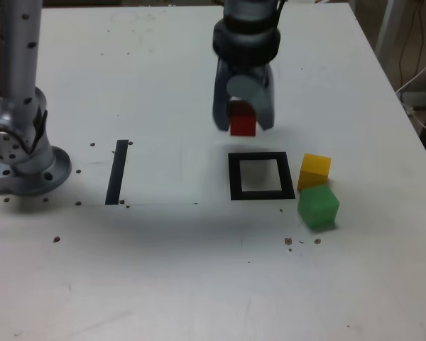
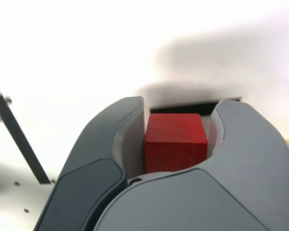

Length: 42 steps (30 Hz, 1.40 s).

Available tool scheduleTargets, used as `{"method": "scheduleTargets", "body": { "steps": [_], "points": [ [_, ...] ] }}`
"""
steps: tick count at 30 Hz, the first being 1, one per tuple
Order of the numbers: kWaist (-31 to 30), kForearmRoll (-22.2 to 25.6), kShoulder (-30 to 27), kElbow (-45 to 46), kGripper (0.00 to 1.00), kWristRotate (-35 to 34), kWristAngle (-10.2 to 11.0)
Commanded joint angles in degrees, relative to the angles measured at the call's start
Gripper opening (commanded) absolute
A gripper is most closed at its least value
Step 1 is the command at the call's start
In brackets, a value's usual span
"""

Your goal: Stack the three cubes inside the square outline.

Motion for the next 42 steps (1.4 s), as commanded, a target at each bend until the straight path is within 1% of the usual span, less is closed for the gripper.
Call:
{"method": "scheduleTargets", "body": {
  "steps": [1,6,9,18,33,34,36,40,42],
  "points": [
    [-1.6,-0.3,-0.4,0.9,0.22,-2.2,-0.5],
    [-3.9,-1.6,1.7,1.8,0.26,-5.1,-2.5],
    [-4.8,-2.0,2.8,1.5,0.26,-6.4,-2.9],
    [-7.7,-1.9,6.7,-2.2,0.26,-8.9,-2.7],
    [-7.1,-1.8,8.7,-3.5,0.27,-9.0,-1.6],
    [-7.1,-1.8,8.8,-3.4,0.28,-9.0,-1.5],
    [-7.0,-1.8,9.0,-3.4,0.34,-9.0,-1.4],
    [-6.8,-1.9,9.3,-3.3,0.59,-9.0,-1.2],
    [-6.8,-2.0,9.3,-3.3,0.69,-8.9,-1.1]
  ]
}}
